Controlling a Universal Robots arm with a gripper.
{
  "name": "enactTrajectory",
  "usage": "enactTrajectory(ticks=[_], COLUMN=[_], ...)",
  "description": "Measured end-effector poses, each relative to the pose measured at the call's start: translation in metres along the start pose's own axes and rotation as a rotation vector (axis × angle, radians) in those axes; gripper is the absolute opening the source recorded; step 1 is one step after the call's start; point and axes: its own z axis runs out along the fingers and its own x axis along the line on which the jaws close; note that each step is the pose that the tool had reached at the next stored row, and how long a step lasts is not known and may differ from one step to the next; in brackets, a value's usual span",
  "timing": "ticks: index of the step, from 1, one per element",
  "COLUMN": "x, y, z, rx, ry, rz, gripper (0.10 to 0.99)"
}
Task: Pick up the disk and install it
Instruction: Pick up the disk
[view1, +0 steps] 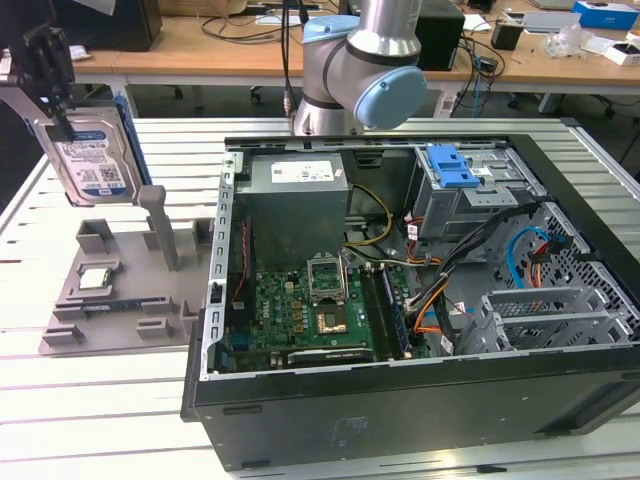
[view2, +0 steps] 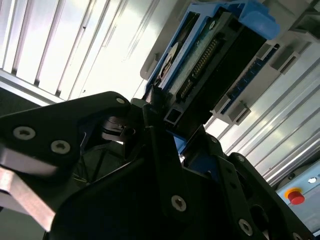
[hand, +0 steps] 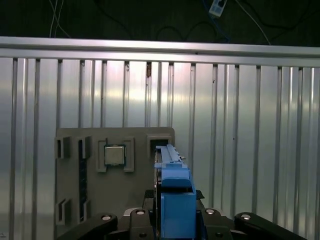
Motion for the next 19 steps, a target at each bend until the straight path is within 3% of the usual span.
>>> enactTrajectory(ticks=[4,10,19], x=[-0.0007,-0.0021,-0.0031], y=[0.0,0.0003,0.0004], z=[-0.0068,-0.0238,-0.0409], rx=[0.0,0.0,0.0], ry=[0.0,0.0,0.0], rz=[0.0,0.0,0.0], gripper=[0.365,0.365,0.365])
